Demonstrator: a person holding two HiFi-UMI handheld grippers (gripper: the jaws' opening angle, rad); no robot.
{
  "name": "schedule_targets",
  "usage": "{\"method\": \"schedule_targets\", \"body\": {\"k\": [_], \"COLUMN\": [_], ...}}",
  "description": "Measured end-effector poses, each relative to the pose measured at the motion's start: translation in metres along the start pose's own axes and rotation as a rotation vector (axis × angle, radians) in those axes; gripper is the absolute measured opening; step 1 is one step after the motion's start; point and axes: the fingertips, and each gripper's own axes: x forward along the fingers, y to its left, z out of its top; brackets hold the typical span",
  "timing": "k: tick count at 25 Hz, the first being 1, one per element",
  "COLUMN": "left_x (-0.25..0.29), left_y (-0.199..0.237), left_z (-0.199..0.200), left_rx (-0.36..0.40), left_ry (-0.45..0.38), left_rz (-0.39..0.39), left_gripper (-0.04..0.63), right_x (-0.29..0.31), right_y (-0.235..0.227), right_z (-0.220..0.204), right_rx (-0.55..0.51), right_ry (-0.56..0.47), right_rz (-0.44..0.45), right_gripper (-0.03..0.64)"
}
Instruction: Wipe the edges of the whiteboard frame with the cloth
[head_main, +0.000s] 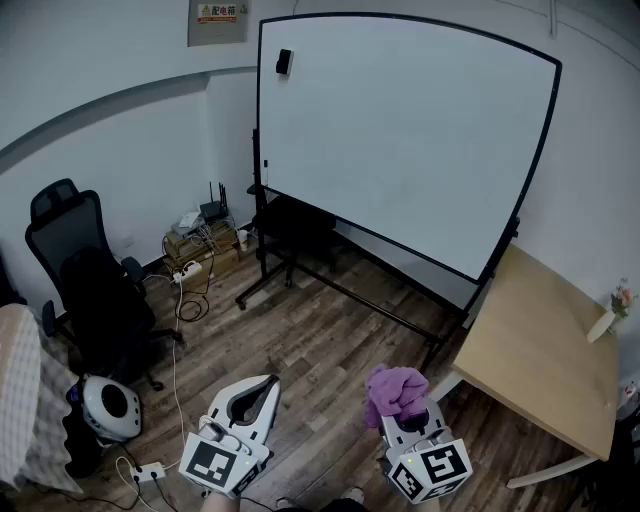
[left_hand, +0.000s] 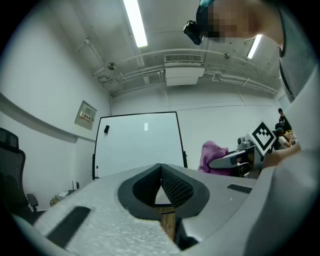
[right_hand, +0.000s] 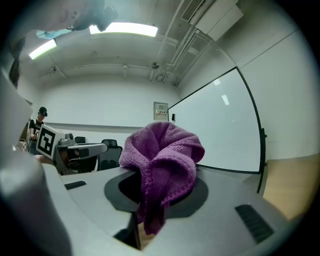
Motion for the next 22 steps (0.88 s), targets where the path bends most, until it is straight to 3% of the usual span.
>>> {"method": "schedule_targets", "body": {"k": [13, 22], "left_x": [-0.029, -0.044], "left_y": [0.034, 0.068], "left_z": [0.001, -0.002], "left_rx": [-0.006, 0.005], "left_ry": [-0.019, -0.021], "left_rz": [-0.004, 0.016], "left_gripper": [0.017, 0.017], "right_x": [0.017, 0.045], "right_y": [0.04, 0.07], "right_z": [0.001, -0.003], "right_rx": [-0.014, -0.023], "right_ry": [0.003, 0.007], "right_rz": [-0.014, 0.032], "right_gripper": [0.083, 0.084]}}
